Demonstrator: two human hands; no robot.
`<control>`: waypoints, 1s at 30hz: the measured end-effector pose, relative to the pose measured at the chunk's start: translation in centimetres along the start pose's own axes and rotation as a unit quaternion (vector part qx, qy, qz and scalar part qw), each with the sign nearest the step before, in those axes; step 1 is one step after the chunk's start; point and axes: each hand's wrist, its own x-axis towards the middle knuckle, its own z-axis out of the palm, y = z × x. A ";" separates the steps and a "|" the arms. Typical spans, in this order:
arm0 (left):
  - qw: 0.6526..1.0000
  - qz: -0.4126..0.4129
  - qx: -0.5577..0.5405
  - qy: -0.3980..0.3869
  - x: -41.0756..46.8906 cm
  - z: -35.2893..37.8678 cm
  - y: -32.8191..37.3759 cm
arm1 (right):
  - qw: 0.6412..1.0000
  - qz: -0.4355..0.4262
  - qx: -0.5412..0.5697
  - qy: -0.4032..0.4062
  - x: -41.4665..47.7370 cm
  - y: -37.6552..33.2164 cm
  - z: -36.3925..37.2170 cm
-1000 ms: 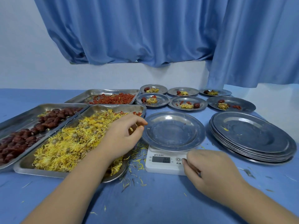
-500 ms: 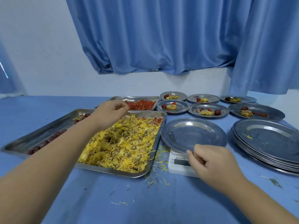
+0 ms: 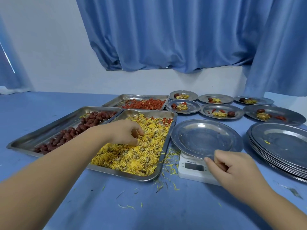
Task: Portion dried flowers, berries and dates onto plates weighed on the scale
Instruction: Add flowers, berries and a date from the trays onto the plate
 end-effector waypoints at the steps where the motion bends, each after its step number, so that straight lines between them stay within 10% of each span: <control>1: 1.000 -0.001 0.010 0.000 0.1 0.2 0.0 | 1.000 0.002 0.003 0.000 0.0 0.0 0.0; 14: 0.987 0.014 -0.067 0.148 0.5 -2.5 -1.4 | 0.999 0.032 0.027 -0.002 -0.1 0.1 -0.3; 30: 0.991 0.031 0.086 0.099 1.2 -0.7 -1.2 | 0.999 0.024 0.044 -0.013 -0.3 -0.1 -0.4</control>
